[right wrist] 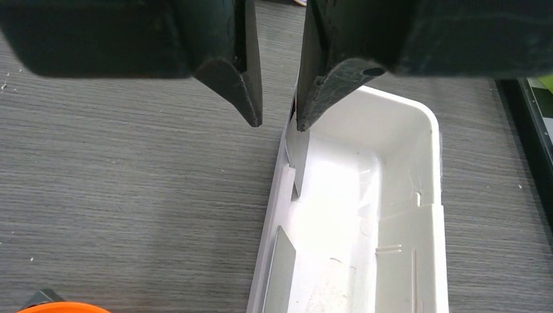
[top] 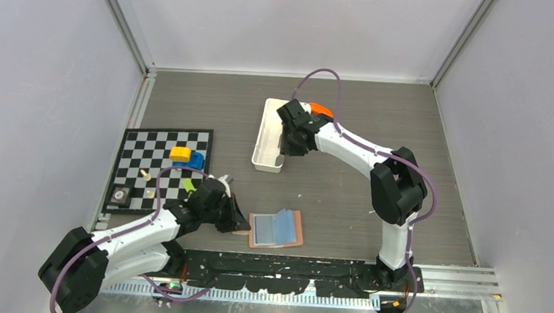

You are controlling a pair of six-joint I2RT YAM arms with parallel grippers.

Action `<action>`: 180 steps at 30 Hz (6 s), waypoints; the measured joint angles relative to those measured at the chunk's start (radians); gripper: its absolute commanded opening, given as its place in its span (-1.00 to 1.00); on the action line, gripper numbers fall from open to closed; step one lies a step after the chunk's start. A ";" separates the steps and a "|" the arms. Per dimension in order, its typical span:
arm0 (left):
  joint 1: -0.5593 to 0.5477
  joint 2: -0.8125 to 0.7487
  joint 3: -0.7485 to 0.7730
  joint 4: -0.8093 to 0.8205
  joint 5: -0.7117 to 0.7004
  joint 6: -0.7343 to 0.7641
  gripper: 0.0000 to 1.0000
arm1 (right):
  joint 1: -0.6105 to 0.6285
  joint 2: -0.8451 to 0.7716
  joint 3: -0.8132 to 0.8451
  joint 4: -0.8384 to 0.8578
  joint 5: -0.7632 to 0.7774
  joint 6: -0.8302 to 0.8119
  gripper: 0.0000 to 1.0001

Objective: Put the credit cards into the card holder
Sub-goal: Pick up the credit card from the storage box, then insert the credit card into the card holder.

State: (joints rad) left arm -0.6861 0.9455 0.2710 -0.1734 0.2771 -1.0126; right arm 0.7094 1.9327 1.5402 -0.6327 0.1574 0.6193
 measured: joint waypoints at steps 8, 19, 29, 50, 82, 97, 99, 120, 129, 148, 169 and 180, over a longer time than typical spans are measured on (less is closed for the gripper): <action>0.000 0.002 -0.005 0.004 0.000 0.000 -1.00 | 0.000 0.000 0.006 0.003 -0.021 0.008 -0.60; 0.000 0.007 -0.010 0.006 0.000 0.000 -1.00 | 0.000 0.019 0.016 0.009 -0.048 0.016 -0.82; 0.000 0.003 -0.014 0.005 0.000 0.000 -1.00 | 0.000 0.018 0.027 0.011 -0.055 0.034 -0.99; 0.007 -0.232 0.274 -0.361 -0.171 0.276 0.37 | 0.000 -0.524 -0.103 -0.114 -0.312 -0.199 -0.99; -0.136 -0.109 0.360 0.053 0.511 0.380 -0.90 | 0.144 -0.710 -0.332 -0.166 -0.956 -0.331 -0.98; -0.151 -0.303 0.191 0.249 0.327 0.245 -1.00 | 0.041 -0.918 -0.488 0.016 -0.705 -0.161 0.52; -0.151 -0.355 0.161 0.276 0.253 0.226 -1.00 | 0.037 -0.964 -0.550 0.092 -0.700 -0.098 0.52; -0.151 -0.431 0.069 0.335 0.021 0.115 0.32 | 0.081 -0.887 -0.849 0.776 -0.776 0.331 -0.99; -0.151 -0.364 0.115 -0.187 -0.181 0.111 0.56 | 0.135 -0.729 -0.838 0.524 -0.632 0.244 -0.99; -0.151 -0.047 0.116 -0.238 -0.167 0.156 0.39 | 0.218 -0.423 -0.745 0.307 -0.491 0.165 -0.99; -0.151 0.042 0.100 -0.117 -0.161 0.150 0.04 | 0.190 -0.386 -0.800 0.475 -0.553 0.188 -0.99; -0.151 0.120 0.101 -0.037 -0.176 0.153 -0.36 | 0.186 -0.372 -0.818 0.528 -0.563 0.186 -0.99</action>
State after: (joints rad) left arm -0.8368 1.0657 0.3725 -0.2108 0.1009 -0.8597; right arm 0.8951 1.5604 0.7223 -0.1043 -0.4053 0.8055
